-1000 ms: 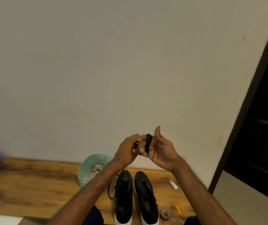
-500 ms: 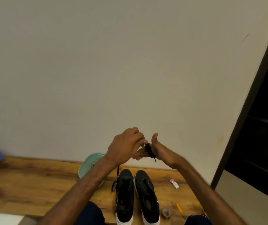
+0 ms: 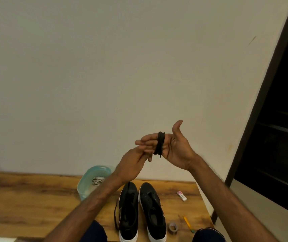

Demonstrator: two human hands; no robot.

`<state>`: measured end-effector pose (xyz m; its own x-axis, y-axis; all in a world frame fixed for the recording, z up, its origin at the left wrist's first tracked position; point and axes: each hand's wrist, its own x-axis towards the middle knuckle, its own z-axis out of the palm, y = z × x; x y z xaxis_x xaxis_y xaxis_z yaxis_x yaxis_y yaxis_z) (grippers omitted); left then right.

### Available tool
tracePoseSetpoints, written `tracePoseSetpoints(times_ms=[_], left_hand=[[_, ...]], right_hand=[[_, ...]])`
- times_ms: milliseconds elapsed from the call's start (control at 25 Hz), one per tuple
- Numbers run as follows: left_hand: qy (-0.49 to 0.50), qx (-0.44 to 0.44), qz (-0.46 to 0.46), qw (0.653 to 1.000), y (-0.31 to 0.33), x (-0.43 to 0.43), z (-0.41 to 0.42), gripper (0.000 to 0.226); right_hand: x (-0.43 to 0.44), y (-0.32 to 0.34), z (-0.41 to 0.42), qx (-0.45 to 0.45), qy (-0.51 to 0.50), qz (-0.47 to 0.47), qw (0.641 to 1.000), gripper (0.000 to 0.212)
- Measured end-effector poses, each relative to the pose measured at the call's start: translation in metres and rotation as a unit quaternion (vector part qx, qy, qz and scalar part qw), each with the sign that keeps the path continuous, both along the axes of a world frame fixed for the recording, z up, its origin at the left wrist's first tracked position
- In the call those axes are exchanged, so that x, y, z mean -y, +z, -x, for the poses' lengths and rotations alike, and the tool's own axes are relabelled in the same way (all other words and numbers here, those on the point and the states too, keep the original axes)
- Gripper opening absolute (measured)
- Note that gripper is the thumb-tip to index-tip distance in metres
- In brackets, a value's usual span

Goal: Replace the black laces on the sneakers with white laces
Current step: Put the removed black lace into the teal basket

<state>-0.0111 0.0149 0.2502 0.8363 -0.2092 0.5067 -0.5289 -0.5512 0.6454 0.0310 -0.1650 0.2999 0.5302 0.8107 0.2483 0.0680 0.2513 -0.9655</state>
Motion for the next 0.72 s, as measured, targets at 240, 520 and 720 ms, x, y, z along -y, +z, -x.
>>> tracePoseSetpoints(times_ms=[240,520,720], left_hand=[[0.033,0.096,-0.247,0.964,0.007,-0.004,0.01,0.029],[0.049,0.17,-0.164,0.971,0.032,-0.002,0.006,0.033],[-0.001,-0.006,0.097,0.995,0.019,0.0,-0.007,0.018]], right_hand=[[0.001,-0.013,-0.005,0.063,-0.166,0.079,0.981,0.1],[-0.008,-0.043,0.016,-0.01,-0.036,0.136,0.99,0.11],[-0.005,-0.027,0.013,-0.037,0.086,0.032,0.995,0.121]])
